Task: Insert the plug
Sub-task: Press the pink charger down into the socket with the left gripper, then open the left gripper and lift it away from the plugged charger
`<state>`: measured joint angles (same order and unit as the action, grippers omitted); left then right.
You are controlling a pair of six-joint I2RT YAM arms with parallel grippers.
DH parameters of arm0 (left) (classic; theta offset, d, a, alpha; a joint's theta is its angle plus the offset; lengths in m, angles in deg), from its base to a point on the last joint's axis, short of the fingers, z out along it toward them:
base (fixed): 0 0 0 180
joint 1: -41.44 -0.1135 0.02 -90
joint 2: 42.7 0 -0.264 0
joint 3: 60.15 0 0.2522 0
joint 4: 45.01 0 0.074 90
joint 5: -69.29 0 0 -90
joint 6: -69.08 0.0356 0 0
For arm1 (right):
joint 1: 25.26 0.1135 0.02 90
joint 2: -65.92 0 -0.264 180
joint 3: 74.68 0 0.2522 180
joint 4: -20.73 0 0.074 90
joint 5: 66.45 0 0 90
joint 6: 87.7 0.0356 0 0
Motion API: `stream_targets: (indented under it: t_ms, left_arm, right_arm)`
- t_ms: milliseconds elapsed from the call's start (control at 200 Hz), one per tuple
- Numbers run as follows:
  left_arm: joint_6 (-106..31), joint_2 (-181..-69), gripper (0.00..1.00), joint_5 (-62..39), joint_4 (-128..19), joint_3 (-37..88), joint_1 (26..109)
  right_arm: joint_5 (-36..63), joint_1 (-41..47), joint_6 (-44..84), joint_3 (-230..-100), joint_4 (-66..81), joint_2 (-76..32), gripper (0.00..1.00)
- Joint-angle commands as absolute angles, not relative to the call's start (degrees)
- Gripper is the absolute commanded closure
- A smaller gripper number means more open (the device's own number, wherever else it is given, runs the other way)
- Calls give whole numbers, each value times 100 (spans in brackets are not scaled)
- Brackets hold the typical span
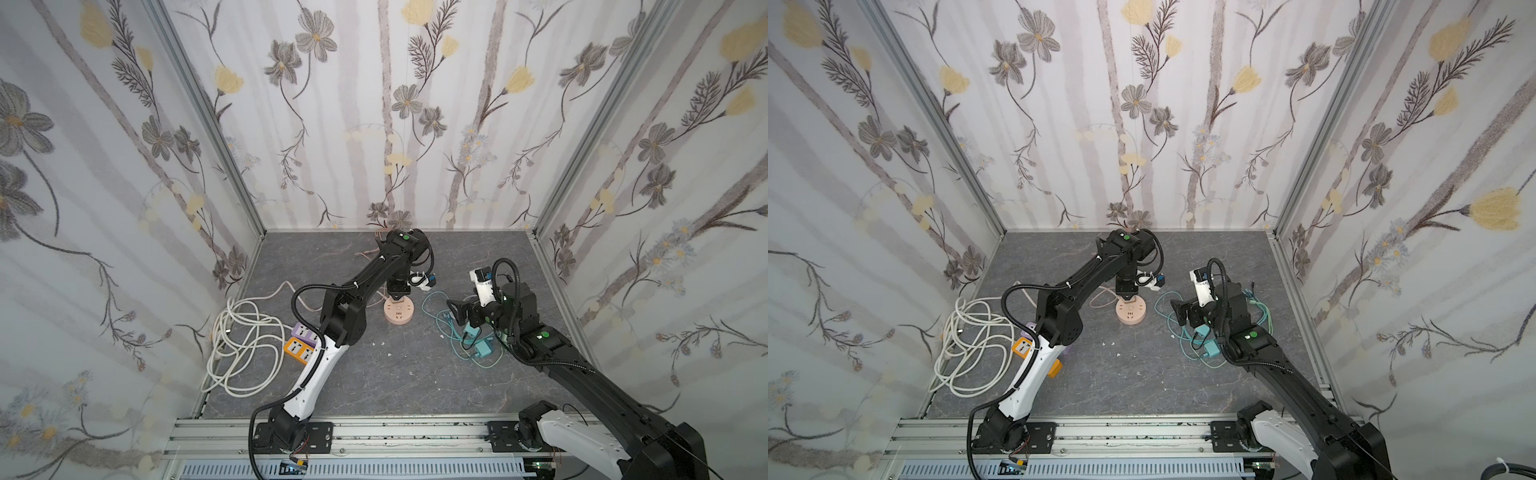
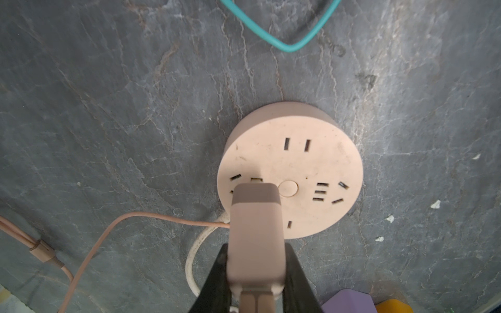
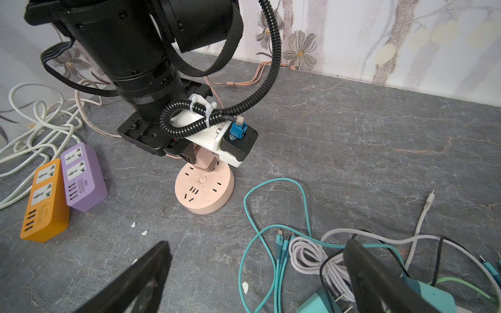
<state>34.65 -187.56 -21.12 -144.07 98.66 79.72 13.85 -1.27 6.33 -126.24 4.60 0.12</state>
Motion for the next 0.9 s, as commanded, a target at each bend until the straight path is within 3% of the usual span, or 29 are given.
stream_targets:
  t_ms: [0, 365, 834, 894]
  left_arm:
    - [3589, -18880, 100, -2205, -14463, 9810, 8029]
    - [3918, -19627, 100, -2512, -14788, 10716, 8264]
    - [3926, -19952, 100, -2322, -14717, 10772, 8207]
    - [3828, -19811, 87, -2292, -14655, 10847, 8173]
  right_arm:
    - [1398, -121, 608, -12626, 683, -17, 1]
    - [1327, -119, 686, -12566, 656, -148, 1]
    - [1152, -121, 757, -12813, 578, -564, 1]
    - [1129, -126, 749, -12867, 528, -522, 1]
